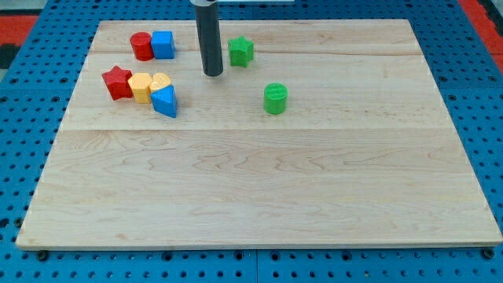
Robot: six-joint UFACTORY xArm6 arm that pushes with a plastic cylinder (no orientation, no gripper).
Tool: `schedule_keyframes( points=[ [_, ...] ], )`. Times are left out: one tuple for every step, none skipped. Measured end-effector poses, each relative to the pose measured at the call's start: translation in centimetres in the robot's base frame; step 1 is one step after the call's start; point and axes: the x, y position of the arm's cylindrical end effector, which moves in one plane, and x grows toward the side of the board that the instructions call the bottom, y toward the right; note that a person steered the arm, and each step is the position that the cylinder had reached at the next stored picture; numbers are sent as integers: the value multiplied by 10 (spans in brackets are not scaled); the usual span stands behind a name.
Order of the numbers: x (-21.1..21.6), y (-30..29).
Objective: Place the green star at top center of the board
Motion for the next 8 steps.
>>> schedule_keyframes(
  points=[
    [0,9],
    [-7,27],
    [-7,29],
    [-7,27],
    [-9,-1],
    [-10,-3],
    [-10,-3],
    [-37,-3]
  ],
)
